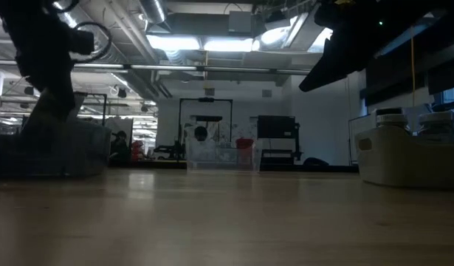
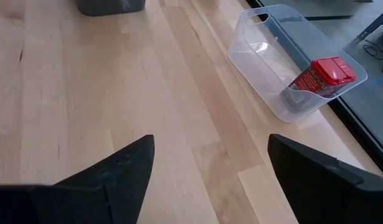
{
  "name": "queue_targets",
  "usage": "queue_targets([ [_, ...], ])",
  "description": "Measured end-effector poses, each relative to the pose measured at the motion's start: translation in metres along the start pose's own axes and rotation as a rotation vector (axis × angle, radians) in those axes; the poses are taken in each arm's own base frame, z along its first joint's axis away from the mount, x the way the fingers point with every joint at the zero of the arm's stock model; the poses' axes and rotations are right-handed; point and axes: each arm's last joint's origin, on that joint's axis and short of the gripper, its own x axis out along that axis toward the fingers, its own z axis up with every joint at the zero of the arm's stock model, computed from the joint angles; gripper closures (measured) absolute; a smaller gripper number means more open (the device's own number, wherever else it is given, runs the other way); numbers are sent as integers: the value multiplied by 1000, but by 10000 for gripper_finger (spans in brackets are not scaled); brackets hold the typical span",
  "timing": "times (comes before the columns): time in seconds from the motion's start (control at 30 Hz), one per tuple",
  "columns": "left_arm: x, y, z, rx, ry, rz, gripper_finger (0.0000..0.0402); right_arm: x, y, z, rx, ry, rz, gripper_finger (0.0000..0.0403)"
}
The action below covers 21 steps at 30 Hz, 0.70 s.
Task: Sort spices by type
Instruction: Put the middle brown spice bottle into the black bin
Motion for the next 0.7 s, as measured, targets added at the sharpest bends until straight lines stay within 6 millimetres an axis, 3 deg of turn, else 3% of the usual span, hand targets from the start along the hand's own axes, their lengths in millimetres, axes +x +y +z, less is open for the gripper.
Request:
queue_targets([
  [0.3, 12, 3, -10, -11, 17, 46, 133, 0, 0, 0, 0, 0, -1, 89],
  [0.7, 13, 8, -13, 134, 44, 108, 133, 0, 0, 0, 1, -1, -2, 89],
])
